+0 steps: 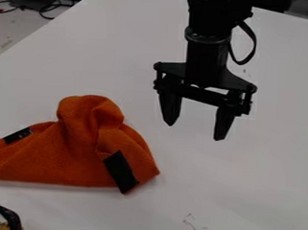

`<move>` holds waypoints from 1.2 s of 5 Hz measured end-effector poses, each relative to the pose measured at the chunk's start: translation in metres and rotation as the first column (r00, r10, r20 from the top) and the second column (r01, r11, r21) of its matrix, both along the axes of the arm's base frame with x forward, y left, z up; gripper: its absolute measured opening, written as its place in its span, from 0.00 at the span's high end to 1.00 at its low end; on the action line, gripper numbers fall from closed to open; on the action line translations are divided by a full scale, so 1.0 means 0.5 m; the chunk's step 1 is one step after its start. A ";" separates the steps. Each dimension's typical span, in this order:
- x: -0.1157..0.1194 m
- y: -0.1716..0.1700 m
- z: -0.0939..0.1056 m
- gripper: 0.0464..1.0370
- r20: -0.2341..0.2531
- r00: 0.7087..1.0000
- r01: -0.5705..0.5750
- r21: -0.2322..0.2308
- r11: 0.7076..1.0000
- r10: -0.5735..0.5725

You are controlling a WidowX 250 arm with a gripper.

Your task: Move the cloth to the bottom right of the table

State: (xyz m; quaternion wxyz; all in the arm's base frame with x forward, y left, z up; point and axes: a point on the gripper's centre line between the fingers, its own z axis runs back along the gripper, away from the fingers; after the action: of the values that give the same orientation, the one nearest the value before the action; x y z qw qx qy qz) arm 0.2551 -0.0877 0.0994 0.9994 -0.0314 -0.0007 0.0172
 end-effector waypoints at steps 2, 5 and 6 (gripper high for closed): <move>-0.021 0.036 -0.030 0.04 -0.085 0.985 0.145 -0.052 0.988 -0.149; -0.105 0.210 -0.029 0.04 -0.136 0.875 0.473 0.034 0.881 -0.465; -0.129 0.262 -0.055 0.04 -0.118 0.814 0.579 0.079 0.812 -0.569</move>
State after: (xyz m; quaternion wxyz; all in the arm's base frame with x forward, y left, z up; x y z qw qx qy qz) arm 0.1905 0.0432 0.0720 0.9571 0.0261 0.0523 -0.2838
